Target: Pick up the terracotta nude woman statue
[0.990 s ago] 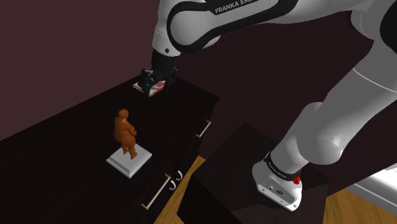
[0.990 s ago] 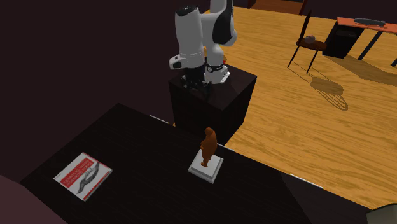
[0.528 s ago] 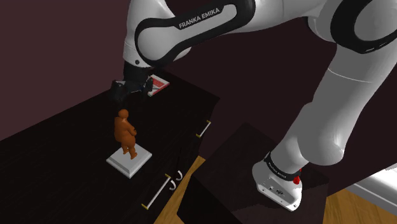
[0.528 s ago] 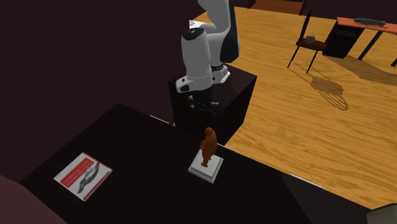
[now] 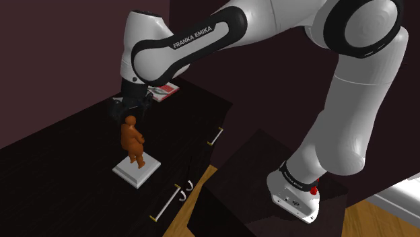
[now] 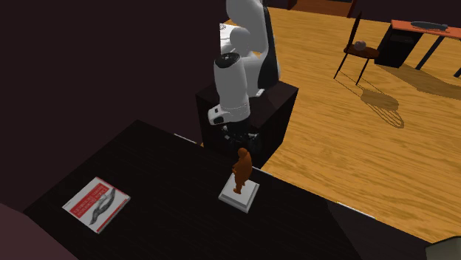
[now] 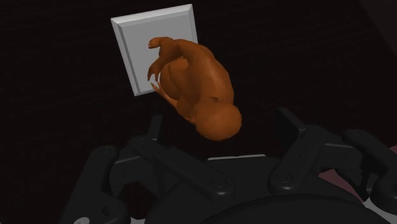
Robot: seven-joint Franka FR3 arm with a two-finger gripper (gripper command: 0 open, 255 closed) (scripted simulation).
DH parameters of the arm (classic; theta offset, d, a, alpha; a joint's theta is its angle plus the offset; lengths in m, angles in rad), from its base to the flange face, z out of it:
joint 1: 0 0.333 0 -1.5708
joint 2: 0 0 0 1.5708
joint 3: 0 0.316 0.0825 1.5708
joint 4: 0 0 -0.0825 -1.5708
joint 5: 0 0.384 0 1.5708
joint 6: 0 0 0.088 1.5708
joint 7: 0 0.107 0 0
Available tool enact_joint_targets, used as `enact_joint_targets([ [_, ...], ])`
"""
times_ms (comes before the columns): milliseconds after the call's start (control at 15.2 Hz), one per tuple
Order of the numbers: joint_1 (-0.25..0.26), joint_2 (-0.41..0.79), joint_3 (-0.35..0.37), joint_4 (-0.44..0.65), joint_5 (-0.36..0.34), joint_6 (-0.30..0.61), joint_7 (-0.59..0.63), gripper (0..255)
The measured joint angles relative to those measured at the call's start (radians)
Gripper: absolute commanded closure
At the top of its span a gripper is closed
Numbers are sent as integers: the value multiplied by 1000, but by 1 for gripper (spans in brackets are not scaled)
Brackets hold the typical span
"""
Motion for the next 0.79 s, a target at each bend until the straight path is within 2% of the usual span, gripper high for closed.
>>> enact_joint_targets([
  [198,3,26,-3,-7,-4,32,-3,0],
  [264,3,30,-3,-6,-5,35,-3,255],
  [792,4,34,-4,-4,-7,38,-3,255],
])
